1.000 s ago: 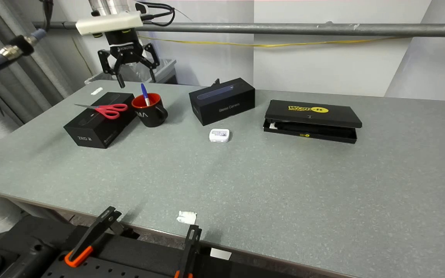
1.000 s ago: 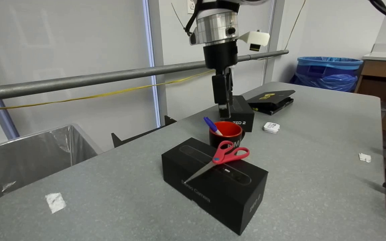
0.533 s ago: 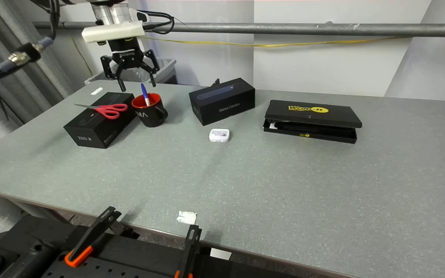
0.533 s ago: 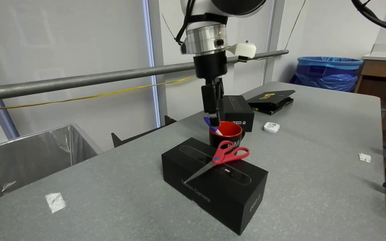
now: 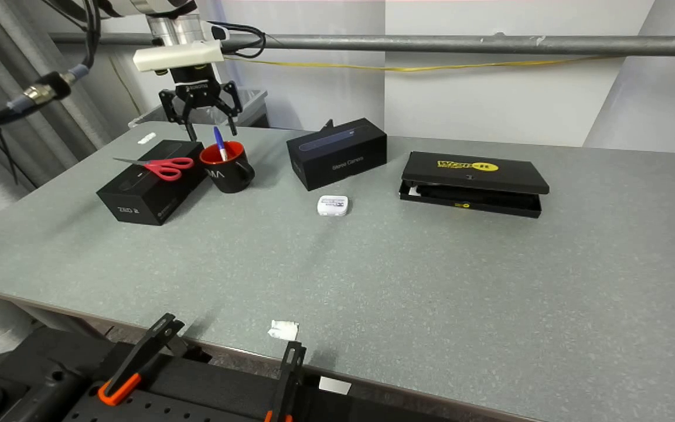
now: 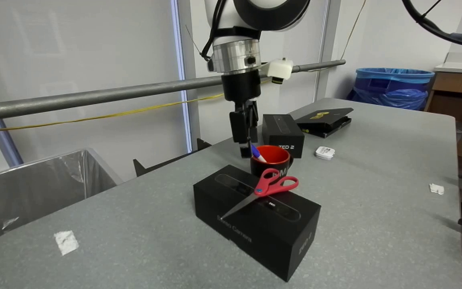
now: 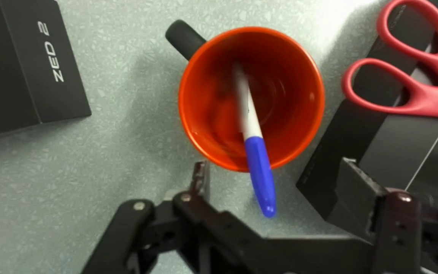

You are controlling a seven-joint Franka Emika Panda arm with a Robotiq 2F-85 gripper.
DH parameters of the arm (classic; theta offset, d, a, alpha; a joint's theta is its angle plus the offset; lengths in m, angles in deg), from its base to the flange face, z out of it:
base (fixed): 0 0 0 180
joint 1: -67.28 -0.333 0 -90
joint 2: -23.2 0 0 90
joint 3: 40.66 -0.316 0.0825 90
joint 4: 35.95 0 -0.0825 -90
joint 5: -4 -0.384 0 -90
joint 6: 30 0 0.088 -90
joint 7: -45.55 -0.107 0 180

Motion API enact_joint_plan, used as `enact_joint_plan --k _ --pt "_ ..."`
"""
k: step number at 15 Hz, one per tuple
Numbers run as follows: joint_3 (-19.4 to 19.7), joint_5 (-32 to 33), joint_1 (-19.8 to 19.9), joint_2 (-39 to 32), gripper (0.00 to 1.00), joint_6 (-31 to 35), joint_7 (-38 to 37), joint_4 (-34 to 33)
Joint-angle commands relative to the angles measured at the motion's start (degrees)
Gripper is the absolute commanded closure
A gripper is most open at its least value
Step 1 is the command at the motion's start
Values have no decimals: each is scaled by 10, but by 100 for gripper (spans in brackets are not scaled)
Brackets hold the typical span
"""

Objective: Take the marker out of the mug and put it on the table

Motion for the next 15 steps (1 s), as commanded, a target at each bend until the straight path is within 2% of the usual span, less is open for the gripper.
enact_joint_plan --k 1,8,10,12,15 --pt "5 -3 -8 -22 44 -2 0 -33" --pt "3 -7 -5 -5 98 4 0 -18" --pt "3 -8 -5 -5 100 2 0 -20" --pt "4 -8 -5 -2 96 4 -2 -17" --pt "5 -10 -1 31 96 16 -9 12"
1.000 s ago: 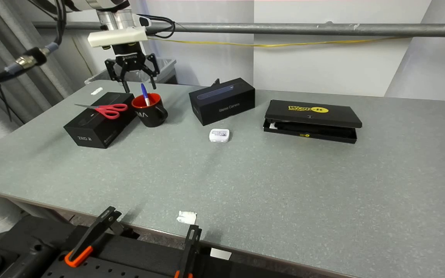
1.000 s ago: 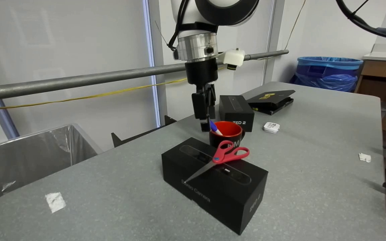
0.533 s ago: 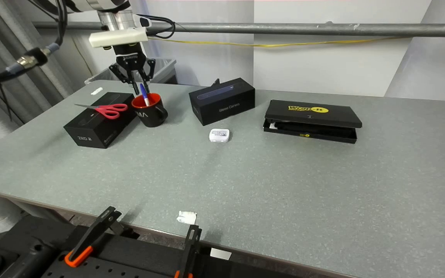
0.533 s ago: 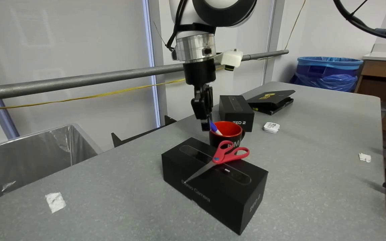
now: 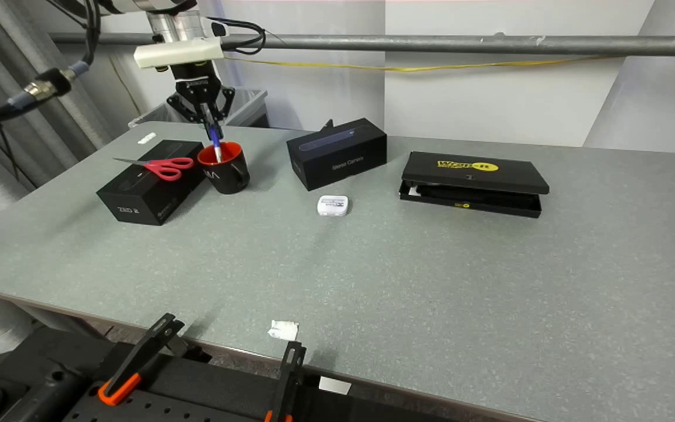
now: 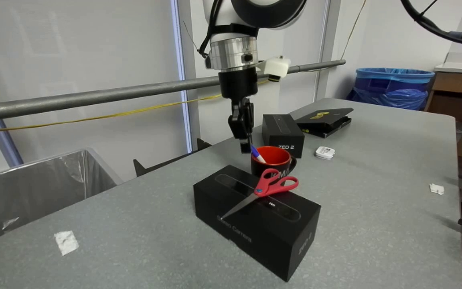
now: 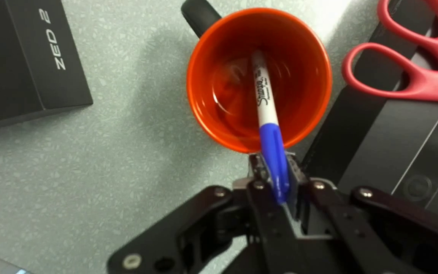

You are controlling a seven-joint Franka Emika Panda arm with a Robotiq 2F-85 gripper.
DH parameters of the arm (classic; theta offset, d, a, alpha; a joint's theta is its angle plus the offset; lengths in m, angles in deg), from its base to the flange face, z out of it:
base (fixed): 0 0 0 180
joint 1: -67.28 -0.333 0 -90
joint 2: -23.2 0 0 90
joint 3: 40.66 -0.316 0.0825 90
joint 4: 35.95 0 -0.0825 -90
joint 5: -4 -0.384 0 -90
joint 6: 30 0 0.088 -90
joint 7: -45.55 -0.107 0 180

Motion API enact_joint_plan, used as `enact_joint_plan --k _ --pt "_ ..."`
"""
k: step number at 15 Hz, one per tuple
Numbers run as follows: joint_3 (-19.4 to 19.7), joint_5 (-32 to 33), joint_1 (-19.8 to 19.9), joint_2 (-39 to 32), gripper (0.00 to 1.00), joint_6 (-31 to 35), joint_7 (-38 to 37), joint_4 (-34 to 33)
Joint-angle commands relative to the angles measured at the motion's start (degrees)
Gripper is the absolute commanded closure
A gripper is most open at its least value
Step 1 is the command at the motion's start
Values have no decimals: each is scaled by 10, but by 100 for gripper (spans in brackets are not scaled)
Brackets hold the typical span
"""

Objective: Take the marker out of the mug and put it on the table

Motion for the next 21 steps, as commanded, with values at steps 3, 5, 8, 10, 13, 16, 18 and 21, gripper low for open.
enact_joint_plan --k 3,5,8,10,13,16,18,21 --pt "9 -10 5 101 96 20 -23 67" --pt "9 -15 10 145 96 1 -24 87" --pt "3 -36 28 196 96 -30 12 113" --pt "10 -38 31 187 96 -77 7 109" --pt "17 -43 39 127 96 -135 5 97" --pt "36 -30 38 57 96 -165 -28 86" --pt "53 -24 33 12 96 -174 -63 74" --pt "75 -26 28 -29 96 -196 -118 66"
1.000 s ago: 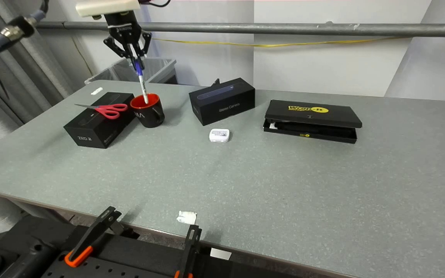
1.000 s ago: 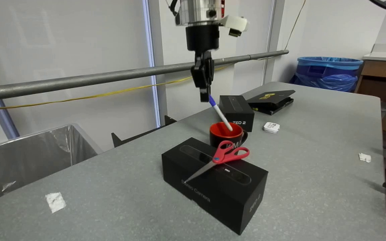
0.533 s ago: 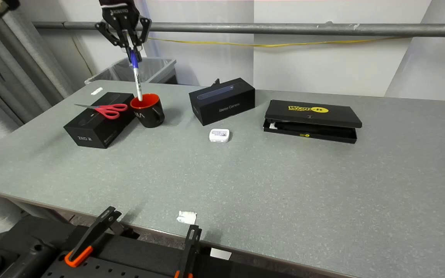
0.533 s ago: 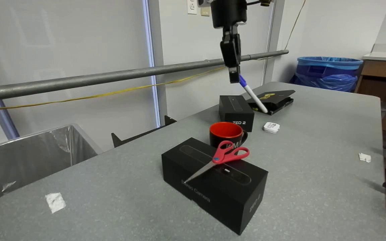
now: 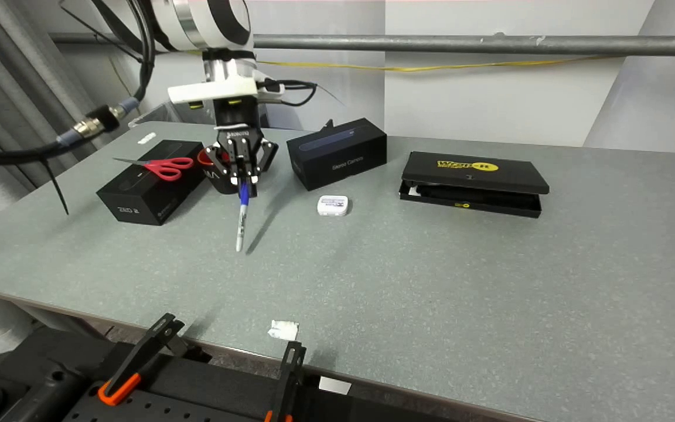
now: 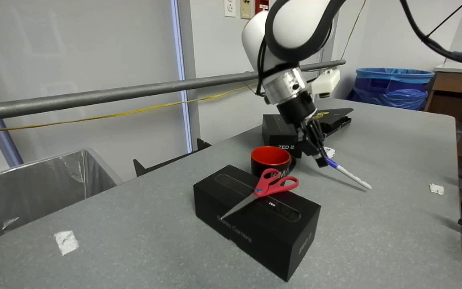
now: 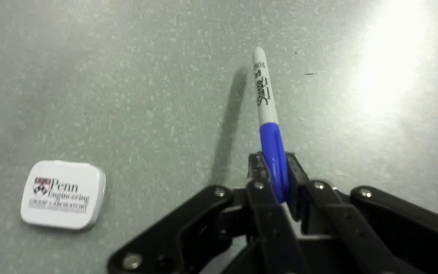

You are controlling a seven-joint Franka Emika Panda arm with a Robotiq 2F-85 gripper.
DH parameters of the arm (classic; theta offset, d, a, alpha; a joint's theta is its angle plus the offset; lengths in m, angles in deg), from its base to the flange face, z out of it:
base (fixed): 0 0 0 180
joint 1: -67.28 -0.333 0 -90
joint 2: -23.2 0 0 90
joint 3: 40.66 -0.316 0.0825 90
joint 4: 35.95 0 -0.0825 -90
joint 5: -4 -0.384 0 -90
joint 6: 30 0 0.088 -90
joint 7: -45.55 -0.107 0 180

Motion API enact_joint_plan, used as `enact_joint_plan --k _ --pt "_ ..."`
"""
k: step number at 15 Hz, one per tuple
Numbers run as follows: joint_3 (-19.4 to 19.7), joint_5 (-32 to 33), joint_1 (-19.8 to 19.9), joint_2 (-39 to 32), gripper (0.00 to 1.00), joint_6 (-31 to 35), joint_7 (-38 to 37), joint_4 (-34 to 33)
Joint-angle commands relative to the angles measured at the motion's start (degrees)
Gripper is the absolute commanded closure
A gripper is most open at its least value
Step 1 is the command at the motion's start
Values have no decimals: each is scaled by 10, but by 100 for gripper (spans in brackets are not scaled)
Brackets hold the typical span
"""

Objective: Take the marker out of the mug and put it on the table

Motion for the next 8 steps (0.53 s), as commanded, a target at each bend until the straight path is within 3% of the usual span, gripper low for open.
enact_joint_plan --k 1,4,5,6,8 --pt "21 3 -9 -45 96 -55 -68 -38" --pt "29 2 -14 -50 96 -90 -111 -39" --pt "28 0 -14 -48 60 -97 -119 -39" --pt "27 0 -14 -45 59 -105 -123 -40" --pt "27 2 -16 -42 45 -115 -133 -44"
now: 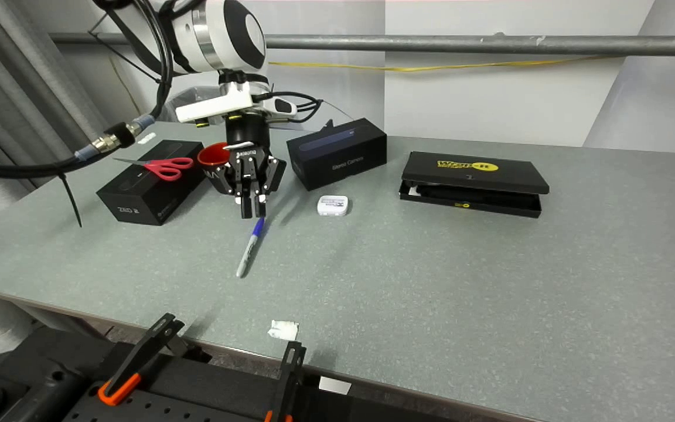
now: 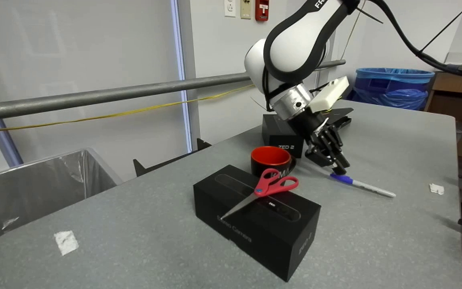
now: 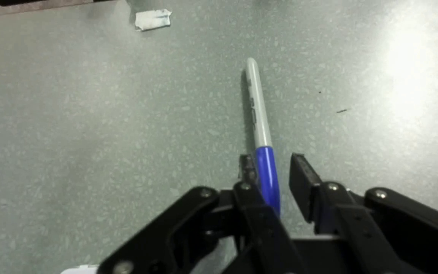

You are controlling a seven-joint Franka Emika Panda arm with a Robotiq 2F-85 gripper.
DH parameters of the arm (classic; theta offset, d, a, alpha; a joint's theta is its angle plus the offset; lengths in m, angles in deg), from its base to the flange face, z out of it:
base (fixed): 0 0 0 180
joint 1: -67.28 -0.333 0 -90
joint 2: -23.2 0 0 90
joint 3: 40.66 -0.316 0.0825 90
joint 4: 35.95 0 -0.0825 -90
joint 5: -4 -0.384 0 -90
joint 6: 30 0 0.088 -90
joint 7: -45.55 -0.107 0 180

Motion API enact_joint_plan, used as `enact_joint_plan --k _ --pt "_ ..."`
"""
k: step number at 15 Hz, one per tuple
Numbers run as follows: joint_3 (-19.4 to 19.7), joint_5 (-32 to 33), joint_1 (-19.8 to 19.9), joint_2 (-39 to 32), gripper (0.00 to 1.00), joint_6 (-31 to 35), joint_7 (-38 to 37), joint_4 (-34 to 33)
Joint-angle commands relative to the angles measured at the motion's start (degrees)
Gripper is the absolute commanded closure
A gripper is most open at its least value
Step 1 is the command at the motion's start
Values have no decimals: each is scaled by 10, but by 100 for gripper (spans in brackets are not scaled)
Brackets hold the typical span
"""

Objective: Take the marker out of the mug and put it on the table

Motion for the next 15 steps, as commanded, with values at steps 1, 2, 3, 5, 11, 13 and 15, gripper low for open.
enact_joint_plan --k 1,2,3,5,11,13,15 --pt "6 2 -11 3 38 -36 -30 -21" --pt "6 2 -11 5 31 -38 -33 -23" --pt "6 3 -11 9 23 -35 -37 -21" --pt "5 1 -9 16 8 -28 -38 -20" --pt "2 -1 -4 12 0 -12 -26 -20" --pt "2 -1 -4 11 0 -12 -26 -20" --pt "2 -1 -4 10 0 -12 -26 -20"
